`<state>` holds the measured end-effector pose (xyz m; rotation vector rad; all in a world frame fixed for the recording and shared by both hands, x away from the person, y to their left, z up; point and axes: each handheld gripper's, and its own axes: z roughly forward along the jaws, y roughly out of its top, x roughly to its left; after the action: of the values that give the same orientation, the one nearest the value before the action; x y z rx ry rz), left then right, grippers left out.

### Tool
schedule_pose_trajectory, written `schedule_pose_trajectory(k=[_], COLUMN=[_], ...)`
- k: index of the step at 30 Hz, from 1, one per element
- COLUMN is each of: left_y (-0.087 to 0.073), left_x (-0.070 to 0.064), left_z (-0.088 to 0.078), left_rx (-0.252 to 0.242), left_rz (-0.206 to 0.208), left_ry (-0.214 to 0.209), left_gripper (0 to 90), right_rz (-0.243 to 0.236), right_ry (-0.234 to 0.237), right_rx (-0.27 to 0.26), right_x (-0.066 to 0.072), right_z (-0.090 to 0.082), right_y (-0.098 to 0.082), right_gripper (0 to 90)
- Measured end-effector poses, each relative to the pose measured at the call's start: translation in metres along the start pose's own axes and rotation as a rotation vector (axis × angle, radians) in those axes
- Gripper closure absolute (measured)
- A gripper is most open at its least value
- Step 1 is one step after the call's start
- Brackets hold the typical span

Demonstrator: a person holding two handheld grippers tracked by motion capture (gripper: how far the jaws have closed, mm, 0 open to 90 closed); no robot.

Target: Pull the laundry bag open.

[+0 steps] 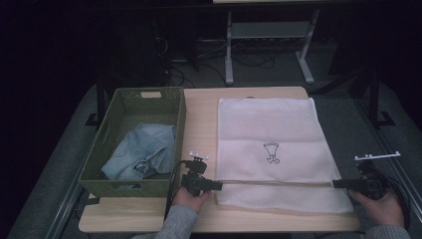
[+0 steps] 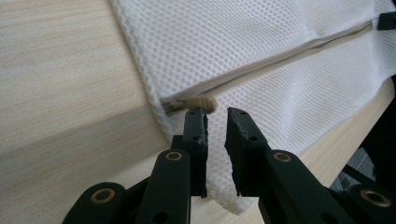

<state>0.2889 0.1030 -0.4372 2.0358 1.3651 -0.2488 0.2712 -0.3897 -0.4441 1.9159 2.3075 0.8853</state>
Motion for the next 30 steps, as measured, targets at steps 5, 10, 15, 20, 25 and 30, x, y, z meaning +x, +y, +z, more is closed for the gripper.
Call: schedule_pose_trajectory(k=[5, 10, 15, 20, 25, 30], left_y=[-0.001, 0.0, 0.0, 0.001, 0.003, 0.003], left_x=[-0.001, 0.0, 0.001, 0.001, 0.003, 0.004], left_z=[-0.001, -0.001, -0.001, 0.0, -0.001, -0.002], left_rx=[-0.007, -0.011, -0.022, -0.021, -0.032, -0.037], left_rz=[-0.001, 0.004, 0.007, 0.013, 0.017, 0.022], left_ry=[-0.014, -0.028, -0.044, -0.055, -0.067, -0.078], left_gripper=[77.5, 76.8, 75.8, 75.1, 73.9, 71.9], right_rz=[-0.025, -0.048, -0.087, -0.112, -0.119, -0.125], right_ry=[0.001, -0.017, -0.011, -0.013, -0.016, 0.002], right_rx=[0.004, -0.021, -0.038, -0.057, -0.067, -0.096], right_x=[0.004, 0.005, 0.009, 0.011, 0.013, 0.013], right_z=[0.003, 0.002, -0.001, -0.004, -0.005, -0.01], right_y=[0.002, 0.002, 0.001, 0.001, 0.003, 0.002], right_gripper=[78.1, 65.0, 58.1, 55.4, 52.6, 51.0])
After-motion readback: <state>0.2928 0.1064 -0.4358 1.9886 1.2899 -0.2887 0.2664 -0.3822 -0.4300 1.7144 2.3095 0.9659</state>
